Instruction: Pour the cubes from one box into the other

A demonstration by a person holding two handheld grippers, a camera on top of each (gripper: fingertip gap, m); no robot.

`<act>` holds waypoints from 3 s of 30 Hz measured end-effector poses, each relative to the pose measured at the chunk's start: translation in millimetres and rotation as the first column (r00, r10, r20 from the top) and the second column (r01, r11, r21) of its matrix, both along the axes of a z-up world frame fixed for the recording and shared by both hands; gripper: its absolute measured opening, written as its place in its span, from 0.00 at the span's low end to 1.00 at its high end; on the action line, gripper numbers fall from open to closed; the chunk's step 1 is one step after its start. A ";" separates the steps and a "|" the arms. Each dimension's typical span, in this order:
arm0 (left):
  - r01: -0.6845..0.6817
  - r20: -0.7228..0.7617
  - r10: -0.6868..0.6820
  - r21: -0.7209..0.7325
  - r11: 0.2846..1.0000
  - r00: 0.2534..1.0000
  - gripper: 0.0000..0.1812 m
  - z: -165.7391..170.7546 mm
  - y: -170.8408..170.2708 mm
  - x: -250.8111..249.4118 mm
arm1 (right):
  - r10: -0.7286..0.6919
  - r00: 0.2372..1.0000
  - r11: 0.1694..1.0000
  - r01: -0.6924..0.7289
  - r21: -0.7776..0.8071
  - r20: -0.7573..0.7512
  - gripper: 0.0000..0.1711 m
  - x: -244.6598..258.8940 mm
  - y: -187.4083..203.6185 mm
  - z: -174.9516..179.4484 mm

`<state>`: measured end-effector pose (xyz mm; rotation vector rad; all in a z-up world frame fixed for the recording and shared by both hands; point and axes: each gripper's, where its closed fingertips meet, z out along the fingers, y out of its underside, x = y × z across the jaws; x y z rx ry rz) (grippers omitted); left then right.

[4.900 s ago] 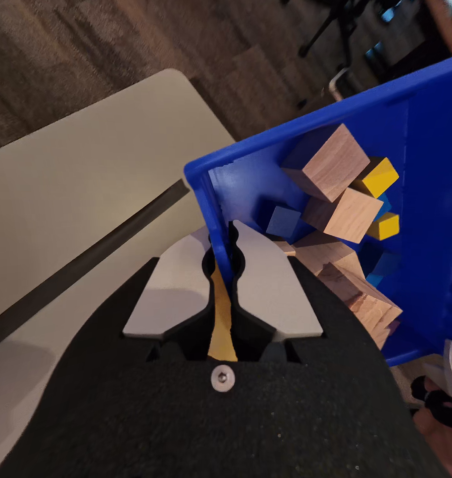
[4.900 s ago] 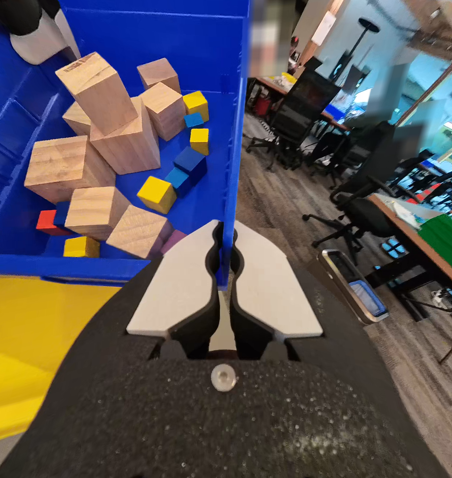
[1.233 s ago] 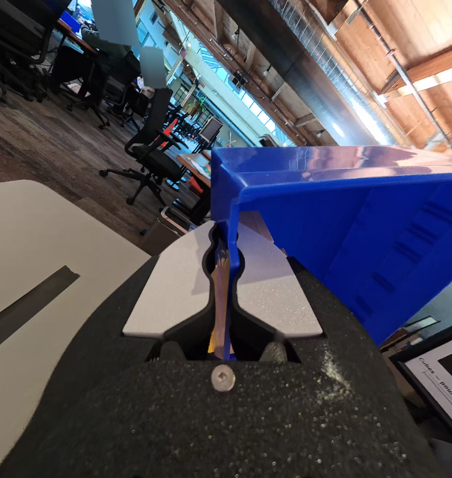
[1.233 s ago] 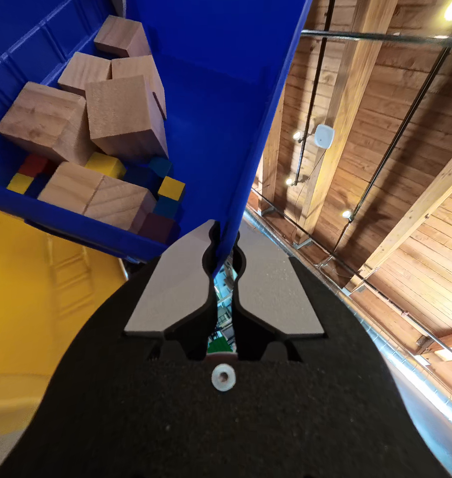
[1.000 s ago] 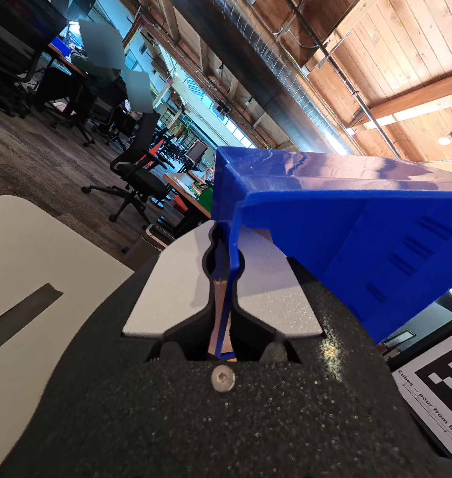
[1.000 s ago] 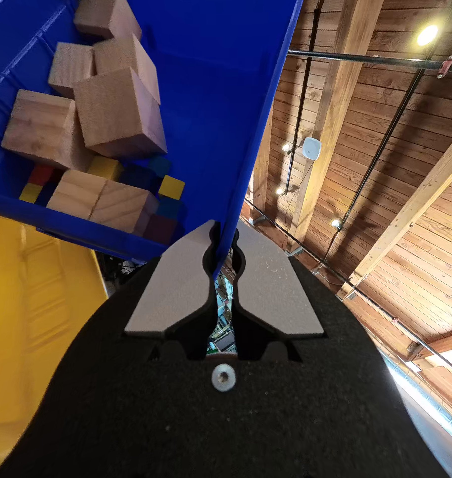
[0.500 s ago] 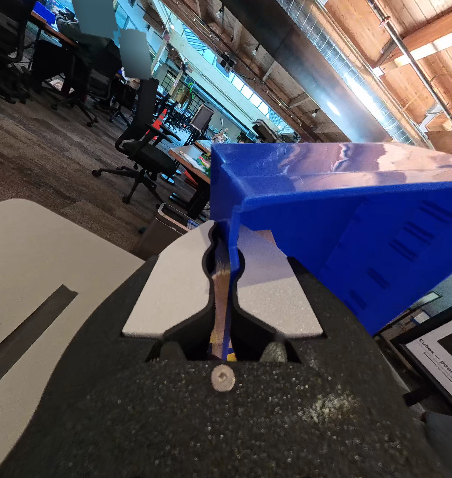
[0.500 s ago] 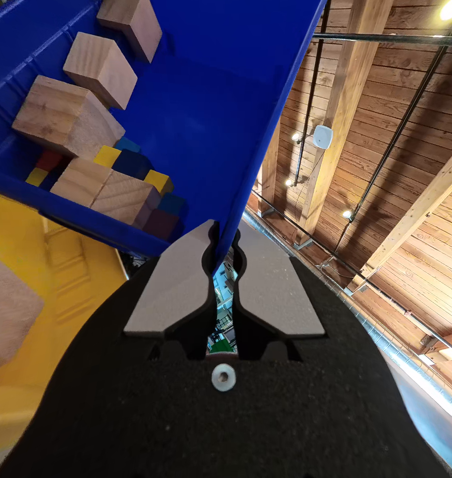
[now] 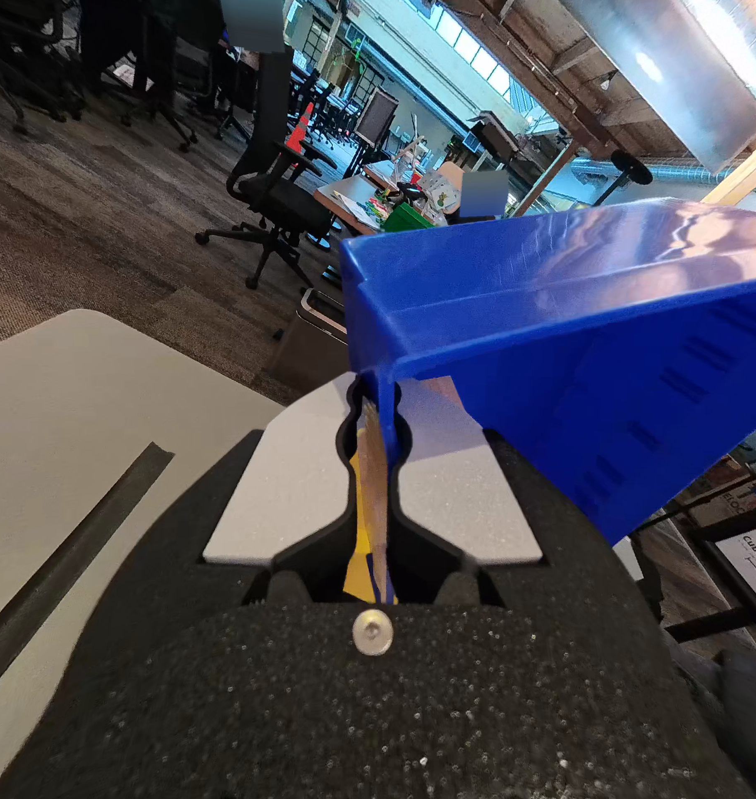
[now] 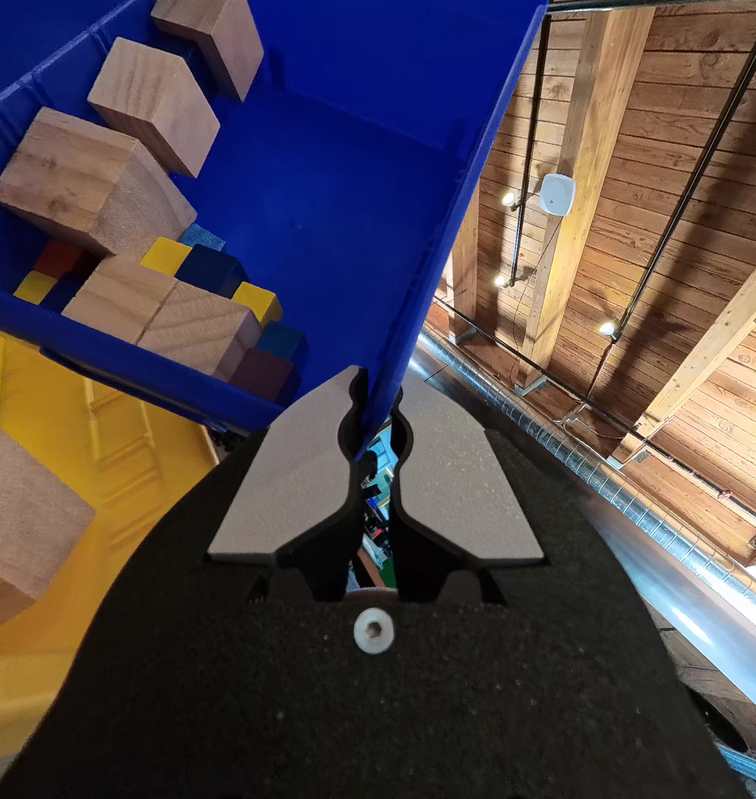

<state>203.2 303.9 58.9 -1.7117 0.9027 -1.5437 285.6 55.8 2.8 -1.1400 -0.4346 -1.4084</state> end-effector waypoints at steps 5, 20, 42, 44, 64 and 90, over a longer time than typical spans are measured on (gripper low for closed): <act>-0.015 -0.001 0.015 0.001 1.000 1.000 0.06 4.2 8.9 -9.4 | -0.011 1.000 1.000 0.011 0.000 -0.014 0.04 7.0 -2.5 -0.4; -0.014 -0.038 0.020 0.160 0.987 0.999 0.03 21.5 15.5 -10.6 | 0.002 0.997 1.000 -0.002 0.008 0.072 0.04 -3.7 -4.9 2.1; 0.080 0.227 -0.086 0.037 0.996 0.970 0.02 5.5 22.3 -8.9 | -0.041 0.973 0.999 0.035 0.031 0.226 0.03 -26.9 -12.8 22.9; 0.072 0.271 -0.071 0.007 0.997 0.960 0.02 5.7 23.0 -15.4 | -0.035 0.968 0.999 0.024 0.047 0.250 0.03 -29.1 -12.7 32.7; 0.020 0.333 -0.004 -0.044 0.999 0.943 0.02 8.4 26.7 -25.5 | -0.020 0.961 0.999 0.005 0.054 0.277 0.03 -20.3 -2.6 39.0; -0.603 -0.130 0.649 0.271 0.750 0.749 0.02 267.0 -129.5 -374.5 | 0.565 0.759 0.820 -0.472 0.325 -0.323 0.02 -269.8 -57.5 200.7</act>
